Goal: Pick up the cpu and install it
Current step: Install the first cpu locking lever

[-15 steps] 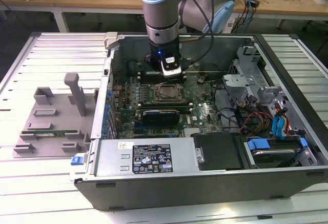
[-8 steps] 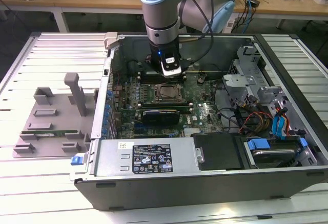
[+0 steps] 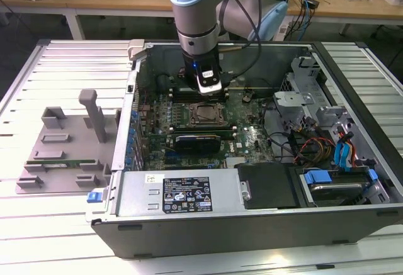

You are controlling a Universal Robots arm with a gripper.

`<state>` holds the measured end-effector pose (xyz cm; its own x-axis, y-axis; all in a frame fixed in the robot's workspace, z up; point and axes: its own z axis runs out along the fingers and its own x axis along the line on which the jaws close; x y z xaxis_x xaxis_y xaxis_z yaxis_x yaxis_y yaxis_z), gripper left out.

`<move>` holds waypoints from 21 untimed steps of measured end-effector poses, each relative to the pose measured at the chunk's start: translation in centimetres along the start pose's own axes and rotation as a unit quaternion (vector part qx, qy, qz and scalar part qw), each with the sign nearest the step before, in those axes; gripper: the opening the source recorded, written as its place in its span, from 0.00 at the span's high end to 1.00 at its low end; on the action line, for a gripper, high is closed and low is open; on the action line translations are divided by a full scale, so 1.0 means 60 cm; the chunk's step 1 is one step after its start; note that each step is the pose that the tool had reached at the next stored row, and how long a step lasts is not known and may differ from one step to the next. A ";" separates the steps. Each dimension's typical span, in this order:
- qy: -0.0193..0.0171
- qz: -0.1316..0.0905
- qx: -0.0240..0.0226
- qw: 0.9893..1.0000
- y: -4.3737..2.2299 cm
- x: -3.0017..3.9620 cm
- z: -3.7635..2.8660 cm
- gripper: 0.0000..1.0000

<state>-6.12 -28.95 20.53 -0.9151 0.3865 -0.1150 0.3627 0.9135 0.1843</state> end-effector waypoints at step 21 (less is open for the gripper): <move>-0.005 -0.001 0.008 1.000 0.000 0.002 0.011 0.89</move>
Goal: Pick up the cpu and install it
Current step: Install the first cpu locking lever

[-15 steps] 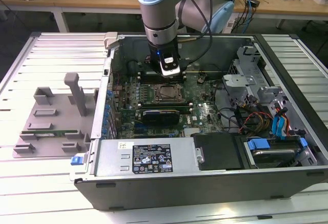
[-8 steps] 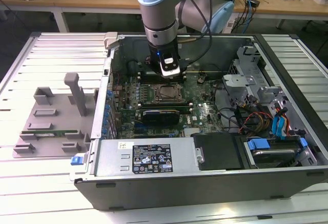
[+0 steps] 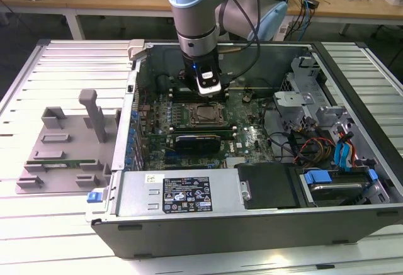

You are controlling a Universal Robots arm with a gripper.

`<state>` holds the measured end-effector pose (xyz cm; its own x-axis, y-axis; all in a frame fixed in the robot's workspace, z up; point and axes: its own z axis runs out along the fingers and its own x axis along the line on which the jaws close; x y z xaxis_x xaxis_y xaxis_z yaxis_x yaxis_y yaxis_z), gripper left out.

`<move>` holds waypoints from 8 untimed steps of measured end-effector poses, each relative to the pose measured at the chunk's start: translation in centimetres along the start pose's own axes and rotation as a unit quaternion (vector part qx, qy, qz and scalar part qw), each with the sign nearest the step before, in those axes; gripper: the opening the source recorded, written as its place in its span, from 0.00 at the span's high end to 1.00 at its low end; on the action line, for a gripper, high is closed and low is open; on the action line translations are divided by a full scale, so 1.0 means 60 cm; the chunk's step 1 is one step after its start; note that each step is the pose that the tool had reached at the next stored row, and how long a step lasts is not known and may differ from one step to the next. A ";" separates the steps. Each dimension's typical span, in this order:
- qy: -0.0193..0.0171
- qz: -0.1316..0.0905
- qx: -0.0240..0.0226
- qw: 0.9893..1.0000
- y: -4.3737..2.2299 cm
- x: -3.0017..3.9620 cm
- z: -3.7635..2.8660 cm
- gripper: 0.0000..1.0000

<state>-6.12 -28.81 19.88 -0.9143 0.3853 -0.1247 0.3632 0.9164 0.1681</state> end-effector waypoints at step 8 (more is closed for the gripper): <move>-0.001 0.001 0.001 1.000 0.000 -0.004 0.001 0.89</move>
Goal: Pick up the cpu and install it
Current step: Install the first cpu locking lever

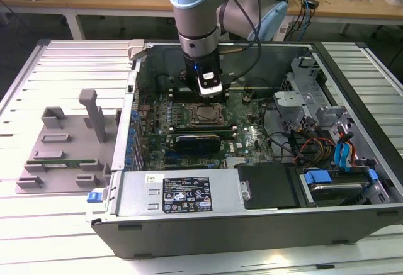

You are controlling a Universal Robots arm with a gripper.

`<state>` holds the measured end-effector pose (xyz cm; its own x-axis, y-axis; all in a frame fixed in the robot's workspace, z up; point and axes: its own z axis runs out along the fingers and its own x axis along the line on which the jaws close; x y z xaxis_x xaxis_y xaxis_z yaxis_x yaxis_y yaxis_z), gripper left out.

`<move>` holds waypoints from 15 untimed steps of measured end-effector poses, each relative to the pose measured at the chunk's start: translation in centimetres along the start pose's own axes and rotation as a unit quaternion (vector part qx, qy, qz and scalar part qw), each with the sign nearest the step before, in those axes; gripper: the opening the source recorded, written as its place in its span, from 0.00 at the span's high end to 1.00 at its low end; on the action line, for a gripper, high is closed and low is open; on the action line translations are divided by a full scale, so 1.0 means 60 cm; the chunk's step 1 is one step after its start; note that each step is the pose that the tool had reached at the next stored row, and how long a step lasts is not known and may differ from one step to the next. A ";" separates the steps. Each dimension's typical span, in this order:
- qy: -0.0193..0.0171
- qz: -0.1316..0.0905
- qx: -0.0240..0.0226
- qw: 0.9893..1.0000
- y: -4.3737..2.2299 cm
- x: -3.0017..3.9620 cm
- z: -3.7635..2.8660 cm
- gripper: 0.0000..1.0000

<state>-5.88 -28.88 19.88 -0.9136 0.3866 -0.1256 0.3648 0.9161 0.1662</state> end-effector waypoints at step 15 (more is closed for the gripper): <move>-0.007 -0.003 0.017 1.000 -0.007 -0.009 -0.032 0.89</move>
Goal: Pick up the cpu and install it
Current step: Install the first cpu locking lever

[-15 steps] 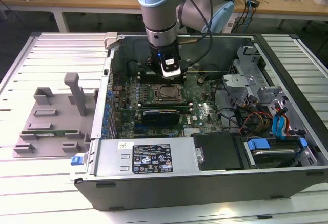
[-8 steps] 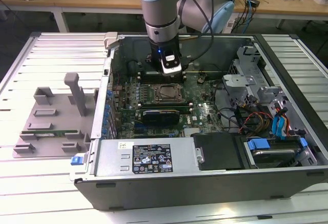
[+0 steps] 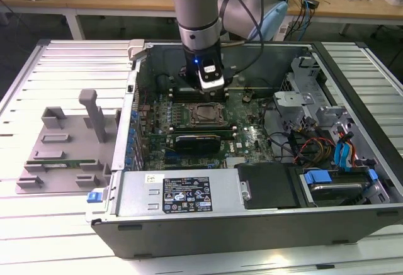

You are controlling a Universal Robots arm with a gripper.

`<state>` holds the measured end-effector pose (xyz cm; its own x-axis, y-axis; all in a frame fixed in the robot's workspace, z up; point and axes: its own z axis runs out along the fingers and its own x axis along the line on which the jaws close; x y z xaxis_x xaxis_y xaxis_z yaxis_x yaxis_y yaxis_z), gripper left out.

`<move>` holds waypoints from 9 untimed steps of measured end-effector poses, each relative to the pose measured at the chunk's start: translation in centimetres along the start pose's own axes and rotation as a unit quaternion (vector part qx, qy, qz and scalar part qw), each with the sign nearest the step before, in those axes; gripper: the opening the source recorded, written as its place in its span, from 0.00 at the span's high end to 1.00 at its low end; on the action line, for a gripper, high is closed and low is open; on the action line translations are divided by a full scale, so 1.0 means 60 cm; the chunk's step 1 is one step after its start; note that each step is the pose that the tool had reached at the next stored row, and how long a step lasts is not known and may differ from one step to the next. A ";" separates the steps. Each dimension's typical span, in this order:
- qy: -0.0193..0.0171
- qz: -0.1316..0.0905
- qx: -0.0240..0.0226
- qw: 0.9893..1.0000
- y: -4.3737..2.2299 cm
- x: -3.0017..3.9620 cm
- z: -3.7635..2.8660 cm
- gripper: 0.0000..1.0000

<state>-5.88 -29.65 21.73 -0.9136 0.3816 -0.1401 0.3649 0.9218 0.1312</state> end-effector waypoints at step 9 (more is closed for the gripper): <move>-0.001 0.000 0.001 1.000 -0.029 -0.011 -0.002 0.89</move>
<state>-5.92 -31.50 21.73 -0.9137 0.3810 -0.1414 0.3648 0.9222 0.1282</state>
